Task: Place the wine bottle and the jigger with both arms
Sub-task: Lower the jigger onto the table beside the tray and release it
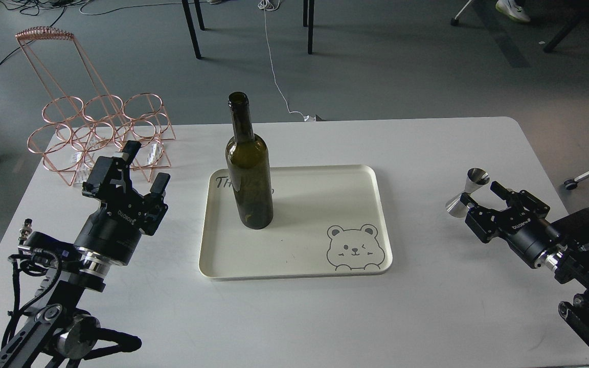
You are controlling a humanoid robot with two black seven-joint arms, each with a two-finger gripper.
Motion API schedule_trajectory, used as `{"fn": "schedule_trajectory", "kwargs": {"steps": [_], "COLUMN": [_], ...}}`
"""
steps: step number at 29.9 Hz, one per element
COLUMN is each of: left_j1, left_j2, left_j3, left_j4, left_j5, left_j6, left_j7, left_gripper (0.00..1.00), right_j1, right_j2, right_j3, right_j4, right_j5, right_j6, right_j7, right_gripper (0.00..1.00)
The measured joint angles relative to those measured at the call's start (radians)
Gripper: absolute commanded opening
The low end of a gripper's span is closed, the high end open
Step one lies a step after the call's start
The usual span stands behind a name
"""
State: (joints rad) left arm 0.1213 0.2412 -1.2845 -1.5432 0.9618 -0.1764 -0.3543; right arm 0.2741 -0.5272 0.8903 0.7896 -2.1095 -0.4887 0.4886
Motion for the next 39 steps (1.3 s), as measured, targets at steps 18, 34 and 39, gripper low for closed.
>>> {"fn": "schedule_trajectory", "kwargs": {"steps": [18,34,39], "left_j1": [0.0,-0.001,-0.001], "left_j2": [-0.004,0.005,0.008], "left_j3": [-0.001,-0.003,-0.003], "left_j4": [0.001,-0.009,-0.012], "left_j5": [0.0,0.001,0.001], "left_j6": [0.0,0.0,0.0], "left_j7": [0.0,-0.011,-0.029], "left_gripper": [0.98,0.98,0.98], "right_j1": [-0.263,-0.284,-0.17], "right_j2": [-0.273,-0.351,-0.339], "right_j3": [0.013,-0.003,-0.003], "right_j4": [0.371,0.737,0.763], "right_j5": [0.094,0.585,0.875], "right_j6": [0.0,0.0,0.049], "right_j7": [0.0,0.0,0.0], "right_gripper": [0.97,0.98,0.98]}}
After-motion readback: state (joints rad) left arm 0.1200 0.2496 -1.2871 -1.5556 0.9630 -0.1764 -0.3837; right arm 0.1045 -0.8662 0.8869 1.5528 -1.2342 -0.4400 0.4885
